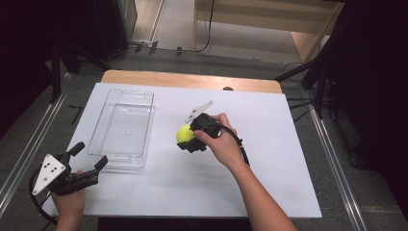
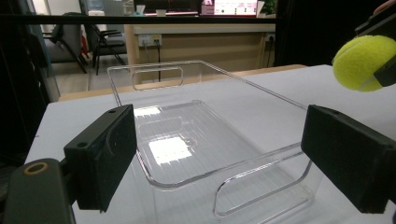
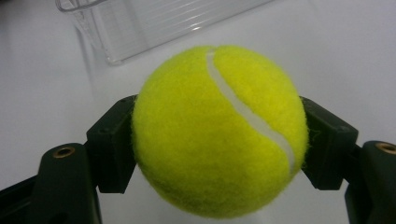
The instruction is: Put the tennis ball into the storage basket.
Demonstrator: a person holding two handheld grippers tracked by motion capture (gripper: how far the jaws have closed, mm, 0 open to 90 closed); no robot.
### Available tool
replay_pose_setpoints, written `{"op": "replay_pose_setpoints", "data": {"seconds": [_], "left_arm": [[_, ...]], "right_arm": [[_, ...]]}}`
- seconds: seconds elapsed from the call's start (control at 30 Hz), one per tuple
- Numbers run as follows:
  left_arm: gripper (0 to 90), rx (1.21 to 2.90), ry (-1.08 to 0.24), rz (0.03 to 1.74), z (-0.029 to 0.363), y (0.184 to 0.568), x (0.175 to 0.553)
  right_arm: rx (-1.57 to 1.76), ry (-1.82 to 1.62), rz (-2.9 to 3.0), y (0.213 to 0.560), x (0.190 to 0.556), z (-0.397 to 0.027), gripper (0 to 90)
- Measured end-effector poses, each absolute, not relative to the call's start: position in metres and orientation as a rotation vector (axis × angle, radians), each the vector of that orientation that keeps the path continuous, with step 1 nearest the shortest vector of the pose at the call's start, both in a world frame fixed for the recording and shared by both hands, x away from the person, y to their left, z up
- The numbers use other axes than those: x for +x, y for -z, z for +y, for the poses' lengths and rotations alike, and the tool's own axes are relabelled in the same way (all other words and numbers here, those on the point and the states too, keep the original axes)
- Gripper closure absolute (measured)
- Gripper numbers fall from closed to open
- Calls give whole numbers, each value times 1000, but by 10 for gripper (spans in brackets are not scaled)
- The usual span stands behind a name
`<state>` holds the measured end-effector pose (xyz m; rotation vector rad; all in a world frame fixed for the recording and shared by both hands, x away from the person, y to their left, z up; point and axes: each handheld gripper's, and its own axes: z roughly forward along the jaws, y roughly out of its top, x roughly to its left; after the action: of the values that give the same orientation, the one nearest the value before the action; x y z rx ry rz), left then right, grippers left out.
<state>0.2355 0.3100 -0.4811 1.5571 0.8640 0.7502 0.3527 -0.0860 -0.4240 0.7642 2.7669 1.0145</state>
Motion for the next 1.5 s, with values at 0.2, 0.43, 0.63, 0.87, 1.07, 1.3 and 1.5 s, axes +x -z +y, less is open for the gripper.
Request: {"op": "replay_pose_setpoints", "data": {"seconds": [0.2, 0.43, 0.63, 0.87, 1.07, 1.3, 1.5], "left_arm": [[111, 1558, -750, 863, 310, 481, 236], [110, 1558, -750, 863, 310, 481, 235], [111, 1558, -749, 862, 310, 481, 236], [111, 1559, -749, 863, 310, 481, 236], [111, 1558, -748, 862, 310, 481, 236], [111, 1559, -748, 861, 310, 481, 236], [111, 1560, -748, 864, 310, 481, 236]], "right_arm": [[754, -1017, 2776, 423, 353, -81, 235], [748, -1022, 2777, 423, 353, -76, 235], [730, -1028, 2780, 421, 353, -71, 235], [718, -1032, 2790, 420, 354, -64, 235], [694, -1048, 2795, 418, 354, -56, 236], [671, -1058, 2796, 415, 356, -49, 235], [654, -1065, 2797, 413, 356, -41, 235]]}}
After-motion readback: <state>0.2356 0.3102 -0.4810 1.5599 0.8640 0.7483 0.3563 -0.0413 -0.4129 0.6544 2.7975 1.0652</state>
